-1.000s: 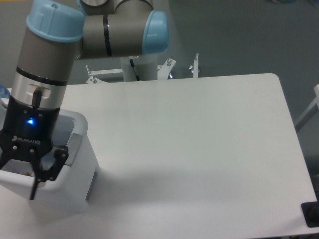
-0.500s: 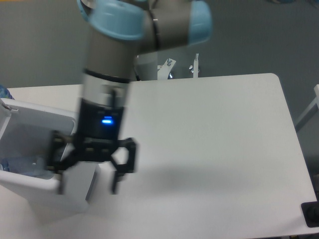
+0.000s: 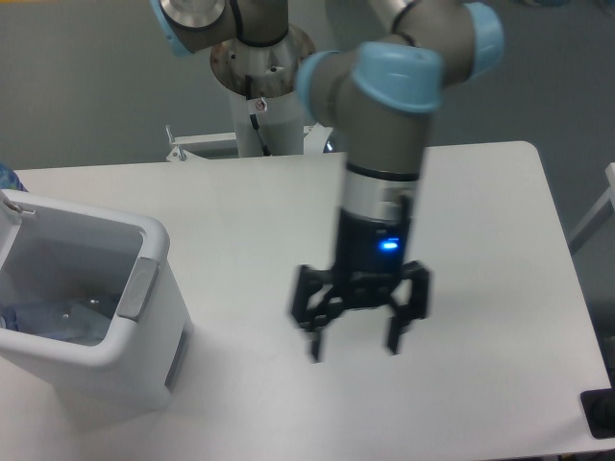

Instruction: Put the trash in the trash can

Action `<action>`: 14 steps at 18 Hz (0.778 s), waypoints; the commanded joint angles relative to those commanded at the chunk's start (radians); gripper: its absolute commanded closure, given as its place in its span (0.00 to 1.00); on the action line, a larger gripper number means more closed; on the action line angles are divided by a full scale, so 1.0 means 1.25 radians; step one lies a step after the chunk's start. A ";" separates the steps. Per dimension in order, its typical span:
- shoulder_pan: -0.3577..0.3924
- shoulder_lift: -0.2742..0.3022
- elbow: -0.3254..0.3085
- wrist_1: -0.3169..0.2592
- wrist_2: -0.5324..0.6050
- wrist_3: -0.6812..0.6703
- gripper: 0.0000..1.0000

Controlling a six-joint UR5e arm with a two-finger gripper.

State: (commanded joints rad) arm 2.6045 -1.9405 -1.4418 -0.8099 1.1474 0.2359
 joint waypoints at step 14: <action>0.031 -0.016 -0.011 -0.115 0.238 0.407 0.00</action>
State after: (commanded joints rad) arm 2.6430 -1.9604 -1.4557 -0.9540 1.4449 0.7451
